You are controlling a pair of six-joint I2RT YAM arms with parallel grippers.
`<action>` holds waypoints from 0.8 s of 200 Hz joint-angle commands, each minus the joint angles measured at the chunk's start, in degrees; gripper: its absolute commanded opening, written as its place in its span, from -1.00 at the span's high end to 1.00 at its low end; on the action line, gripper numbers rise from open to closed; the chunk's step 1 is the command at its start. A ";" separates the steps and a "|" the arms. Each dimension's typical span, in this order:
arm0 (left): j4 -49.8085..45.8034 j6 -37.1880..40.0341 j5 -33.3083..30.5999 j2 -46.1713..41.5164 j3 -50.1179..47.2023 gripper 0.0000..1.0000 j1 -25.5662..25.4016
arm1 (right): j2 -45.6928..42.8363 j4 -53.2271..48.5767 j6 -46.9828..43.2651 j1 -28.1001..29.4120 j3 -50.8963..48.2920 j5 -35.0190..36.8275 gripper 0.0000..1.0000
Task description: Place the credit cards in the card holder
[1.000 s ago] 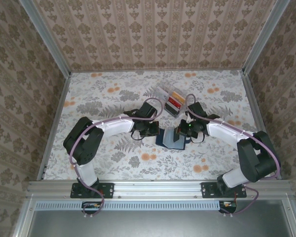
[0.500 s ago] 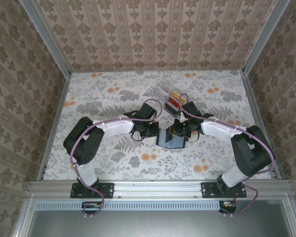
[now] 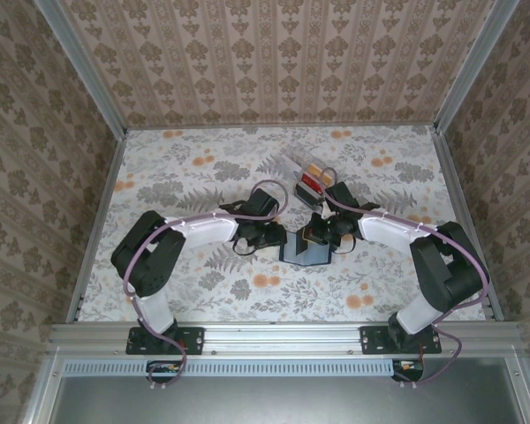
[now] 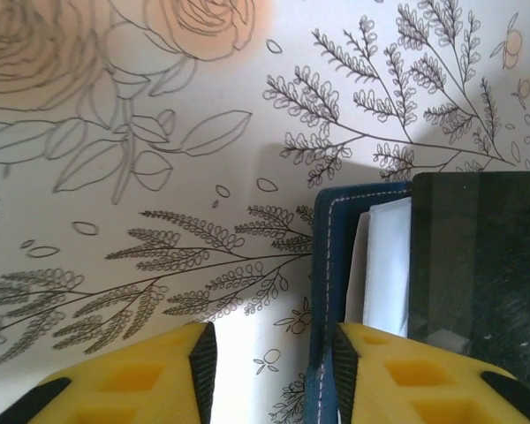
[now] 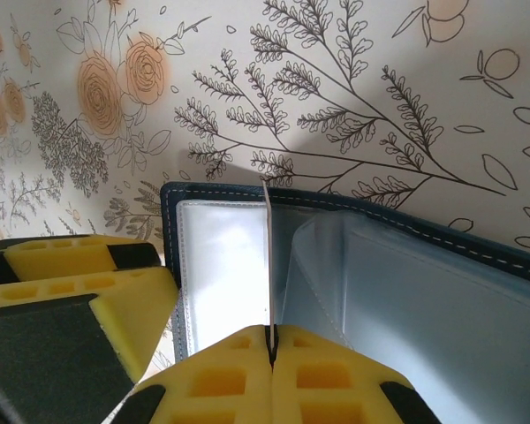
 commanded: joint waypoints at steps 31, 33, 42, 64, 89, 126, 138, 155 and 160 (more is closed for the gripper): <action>1.30 2.15 0.40 -1.06 0.81 -0.23 -1.12 | -0.09 -1.05 -0.13 0.29 1.11 0.08 1.00; 1.49 2.19 0.53 -1.00 0.80 -0.25 -1.10 | -0.11 -1.12 -0.13 0.28 1.06 0.09 1.00; 1.93 2.24 1.33 -0.46 0.97 -0.26 -1.18 | -0.21 -1.20 -0.13 0.28 1.04 0.24 1.00; 2.16 2.04 2.58 1.04 1.64 -0.24 -1.23 | -0.19 -1.42 -0.23 0.28 0.93 0.50 1.00; 3.13 1.93 4.28 2.30 1.88 -0.15 -1.25 | -0.13 -1.56 -0.32 0.28 0.88 0.78 1.00; 3.73 2.21 6.41 4.30 2.79 0.17 -1.17 | 0.01 -1.67 -0.42 0.28 0.96 0.79 1.00; 4.12 2.20 6.77 4.40 2.99 0.34 -1.15 | -0.12 -1.99 -0.63 0.28 1.26 0.91 1.00; 4.13 2.35 6.84 4.40 3.12 0.61 -1.18 | -0.62 -3.69 -1.32 0.19 1.95 1.76 1.00; 4.12 2.37 6.87 4.36 3.11 0.71 -1.10 | -1.00 -4.52 -1.65 0.20 2.32 2.25 1.00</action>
